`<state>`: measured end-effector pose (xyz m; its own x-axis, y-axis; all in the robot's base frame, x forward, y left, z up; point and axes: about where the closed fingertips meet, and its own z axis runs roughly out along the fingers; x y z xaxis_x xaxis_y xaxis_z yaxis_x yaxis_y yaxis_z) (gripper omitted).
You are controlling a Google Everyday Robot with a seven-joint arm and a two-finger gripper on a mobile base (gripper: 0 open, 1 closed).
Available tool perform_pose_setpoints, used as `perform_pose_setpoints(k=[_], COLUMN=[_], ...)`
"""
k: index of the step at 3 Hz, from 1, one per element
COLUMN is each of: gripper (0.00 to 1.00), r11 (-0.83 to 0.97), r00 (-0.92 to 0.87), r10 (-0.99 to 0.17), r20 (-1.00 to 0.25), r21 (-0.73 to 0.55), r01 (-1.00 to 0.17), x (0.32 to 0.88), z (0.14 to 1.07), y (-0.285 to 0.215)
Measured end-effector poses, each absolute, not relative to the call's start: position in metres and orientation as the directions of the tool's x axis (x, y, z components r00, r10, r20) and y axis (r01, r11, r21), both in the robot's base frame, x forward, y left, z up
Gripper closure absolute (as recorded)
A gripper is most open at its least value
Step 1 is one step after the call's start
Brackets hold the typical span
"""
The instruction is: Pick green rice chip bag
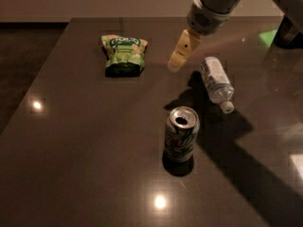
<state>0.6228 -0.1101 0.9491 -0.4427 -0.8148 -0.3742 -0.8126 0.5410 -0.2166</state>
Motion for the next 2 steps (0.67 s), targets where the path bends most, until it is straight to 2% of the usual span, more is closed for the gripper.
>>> perform_pose_setpoints(k=[1, 2], gripper=[0.0, 0.0], r11=[0.566, 0.499], r00=[-0.457, -0.39], r10=[-0.794, -0.837], r20=[-0.401, -0.384], r21=[-0.213, -0.243], r01=[-0.797, -0.832], x=[0.644, 0.674], z=[0.931, 0.901], y=[-0.075, -0.032])
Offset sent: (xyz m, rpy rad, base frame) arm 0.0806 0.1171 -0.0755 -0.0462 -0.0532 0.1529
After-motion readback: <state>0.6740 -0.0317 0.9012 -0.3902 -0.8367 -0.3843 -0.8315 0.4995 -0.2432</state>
